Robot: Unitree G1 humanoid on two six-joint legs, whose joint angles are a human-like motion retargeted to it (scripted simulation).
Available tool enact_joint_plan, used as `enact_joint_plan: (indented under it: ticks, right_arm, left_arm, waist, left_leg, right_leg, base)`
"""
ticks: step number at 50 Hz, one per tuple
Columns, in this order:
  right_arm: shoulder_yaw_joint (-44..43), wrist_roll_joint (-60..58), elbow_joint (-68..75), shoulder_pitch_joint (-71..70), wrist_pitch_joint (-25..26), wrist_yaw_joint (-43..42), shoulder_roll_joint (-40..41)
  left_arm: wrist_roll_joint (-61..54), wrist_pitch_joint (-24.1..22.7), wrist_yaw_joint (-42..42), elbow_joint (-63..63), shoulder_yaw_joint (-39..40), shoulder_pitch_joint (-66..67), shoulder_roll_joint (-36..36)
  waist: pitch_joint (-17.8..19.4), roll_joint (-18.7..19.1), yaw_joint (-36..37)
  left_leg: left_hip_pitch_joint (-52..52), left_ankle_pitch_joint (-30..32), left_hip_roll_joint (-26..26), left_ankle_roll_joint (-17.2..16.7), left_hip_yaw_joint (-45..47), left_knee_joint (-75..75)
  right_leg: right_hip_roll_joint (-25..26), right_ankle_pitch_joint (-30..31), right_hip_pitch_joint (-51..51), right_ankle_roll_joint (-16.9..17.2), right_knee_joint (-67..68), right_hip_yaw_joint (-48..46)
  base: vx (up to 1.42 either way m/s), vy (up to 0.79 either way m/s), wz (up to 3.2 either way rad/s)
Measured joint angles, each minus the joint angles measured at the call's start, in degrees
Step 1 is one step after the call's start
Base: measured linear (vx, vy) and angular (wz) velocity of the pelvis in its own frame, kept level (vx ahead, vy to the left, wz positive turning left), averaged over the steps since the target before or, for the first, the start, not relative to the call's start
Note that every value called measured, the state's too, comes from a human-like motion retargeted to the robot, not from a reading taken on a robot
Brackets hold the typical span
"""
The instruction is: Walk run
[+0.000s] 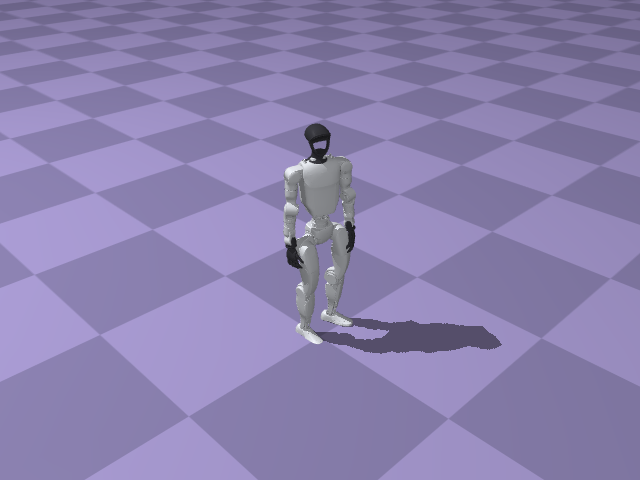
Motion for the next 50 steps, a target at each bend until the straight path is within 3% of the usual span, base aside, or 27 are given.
enact_joint_plan:
  ticks: [10, 14, 17, 20, 25, 30, 38, 42, 45, 50]
  right_arm:
    - [1.2, -0.6, 0.6, -1.8, 0.1, 0.3, 0.2]
    - [2.0, -0.7, 0.3, -3.0, -0.1, 1.0, 0.2]
    - [2.6, -0.7, -0.6, -3.6, -0.6, 1.5, -0.2]
    - [3.2, -0.9, -1.2, -4.4, -0.9, 2.4, -1.0]
    - [2.4, -1.4, -3.4, -5.7, -1.3, 2.5, -1.6]
    - [2.6, 1.4, -5.5, -8.1, -3.2, 3.4, -1.9]
    - [2.1, 2.6, -6.9, -10.7, -4.1, 3.9, -1.0]
    - [2.8, 2.5, -6.7, -10.5, -4.6, 3.7, -0.4]
    - [3.0, 0.8, -6.0, -9.2, -4.4, 3.6, 0.0]
    - [4.1, 0.0, -3.8, -5.2, -3.8, 2.2, 0.2]
  left_arm:
    - [-0.1, 0.1, 2.6, -1.7, 2.5, 1.0, 0.4]
    - [-1.6, 0.6, 4.0, -1.7, 4.7, 1.1, 0.8]
    - [-3.4, 0.7, 4.7, -1.5, 5.4, 1.4, 1.2]
    - [-3.7, 1.3, 4.9, -0.9, 5.9, 2.0, 1.4]
    - [-2.9, 2.1, 5.0, 0.4, 6.5, 5.1, 0.7]
    - [-0.5, 3.9, 5.3, 2.3, 7.7, 7.4, 0.3]
    - [-0.9, 5.3, 3.7, 4.4, 11.2, 9.6, -0.5]
    - [-1.0, 5.7, 3.1, 4.8, 12.2, 10.0, -0.4]
    - [-1.1, 5.8, 2.1, 5.0, 12.4, 9.9, 0.3]
    - [-1.8, 6.0, -0.1, 5.2, 11.9, 7.3, 2.6]
  waist:
    - [0.8, -0.6, 0.3]
    - [0.7, -1.5, 0.0]
    - [1.1, -2.5, 1.1]
    - [2.0, -3.3, 3.0]
    - [2.7, -3.6, 5.4]
    - [4.6, -3.4, 7.4]
    - [5.7, -4.4, 7.3]
    - [5.0, -5.4, 6.7]
    - [4.3, -6.2, 6.1]
    - [3.6, -7.1, 6.4]
  left_leg:
    - [-4.1, -0.5, 2.3, -1.6, -0.6, 8.3]
    - [-12.5, 5.0, 3.7, -2.6, -4.2, 22.9]
    - [-20.6, 10.7, 3.6, -1.5, -9.0, 35.6]
    - [-24.4, 10.2, 5.1, 0.8, -6.8, 42.3]
    - [-27.9, 6.2, 1.1, 0.9, -8.0, 31.4]
    - [-29.4, 7.8, 1.6, 3.5, -6.9, 15.0]
    - [-29.0, 0.6, 0.0, 5.7, -2.8, 0.9]
    - [-26.8, 3.0, -0.6, 8.4, 1.0, 1.5]
    - [-25.4, 6.7, -2.8, 9.5, -2.1, 0.8]
    - [-21.8, 6.2, -4.6, 10.4, -4.6, 0.9]
  right_leg:
    - [0.5, -2.2, -0.5, -2.4, 0.8, 1.2]
    - [-0.8, -3.0, -0.8, -2.6, 0.3, 1.0]
    - [-1.5, -3.7, -0.7, -3.0, 0.1, 1.5]
    - [-1.6, -4.2, -0.1, -3.2, 0.3, 2.3]
    - [-1.3, -5.0, 1.1, -3.6, 0.4, 3.8]
    - [0.1, -6.6, 3.6, -4.3, 0.3, 4.7]
    - [0.2, -7.3, 7.0, -3.6, 0.5, 3.6]
    - [-0.7, -4.9, 8.4, -2.1, 1.4, 2.7]
    - [-1.5, -0.9, 9.8, 0.0, 2.4, 1.9]
    - [-3.1, 14.4, 10.3, 3.0, 7.9, 0.2]
  base:
    - [-0.01, -0.03, 0.00]
    - [-0.04, -0.10, 0.19]
    - [0.00, -0.08, 0.00]
    - [0.06, -0.05, -0.22]
    - [0.19, -0.01, -0.28]
    - [0.25, -0.01, -0.25]
    - [0.37, 0.01, 0.01]
    - [0.59, 0.06, 0.02]
    - [0.69, 0.08, 0.00]
    - [0.74, 0.09, -0.06]
